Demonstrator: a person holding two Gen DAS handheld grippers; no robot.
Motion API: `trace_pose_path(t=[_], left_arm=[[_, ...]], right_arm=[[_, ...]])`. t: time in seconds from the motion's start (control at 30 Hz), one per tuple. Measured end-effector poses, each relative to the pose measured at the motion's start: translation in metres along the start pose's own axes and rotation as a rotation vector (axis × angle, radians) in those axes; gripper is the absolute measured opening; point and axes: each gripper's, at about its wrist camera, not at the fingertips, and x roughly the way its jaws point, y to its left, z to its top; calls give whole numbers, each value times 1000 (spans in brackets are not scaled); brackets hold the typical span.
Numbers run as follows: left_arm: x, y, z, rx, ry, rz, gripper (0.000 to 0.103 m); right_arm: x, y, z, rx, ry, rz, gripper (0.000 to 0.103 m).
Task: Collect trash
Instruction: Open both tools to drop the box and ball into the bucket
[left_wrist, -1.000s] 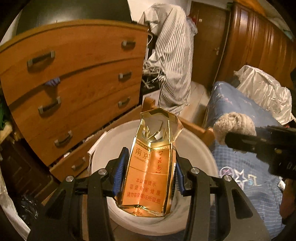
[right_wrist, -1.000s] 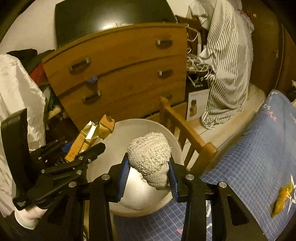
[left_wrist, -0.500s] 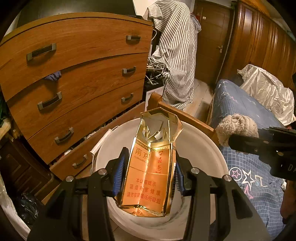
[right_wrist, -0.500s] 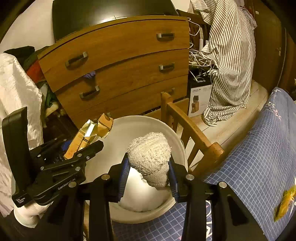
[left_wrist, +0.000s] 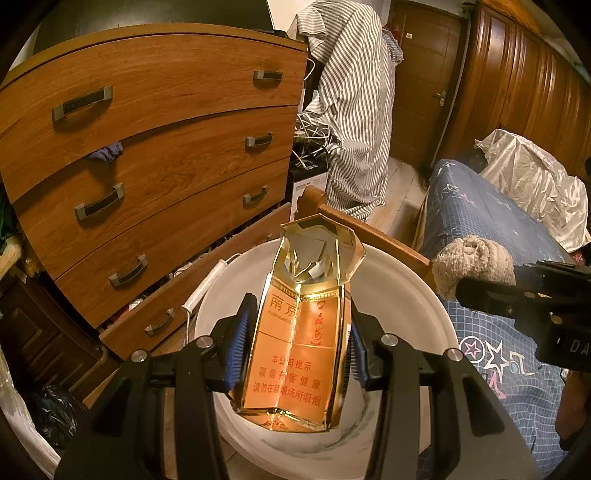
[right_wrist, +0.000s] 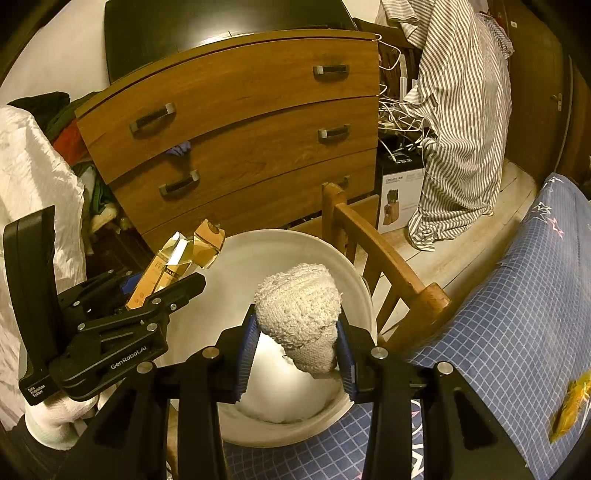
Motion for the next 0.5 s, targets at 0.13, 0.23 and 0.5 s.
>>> trace_pose_path(t=[0.13, 0.23, 0.5], left_arm=[[3, 1, 1, -4, 5, -1, 44], [3, 0, 1, -4, 4, 0, 44], [11, 6, -1, -13, 25, 26, 61]], right_arm=[[1, 0, -1, 1, 1, 1, 40], [2, 0, -2, 0, 2, 3, 40], [2, -1, -1, 1, -19, 16, 68]])
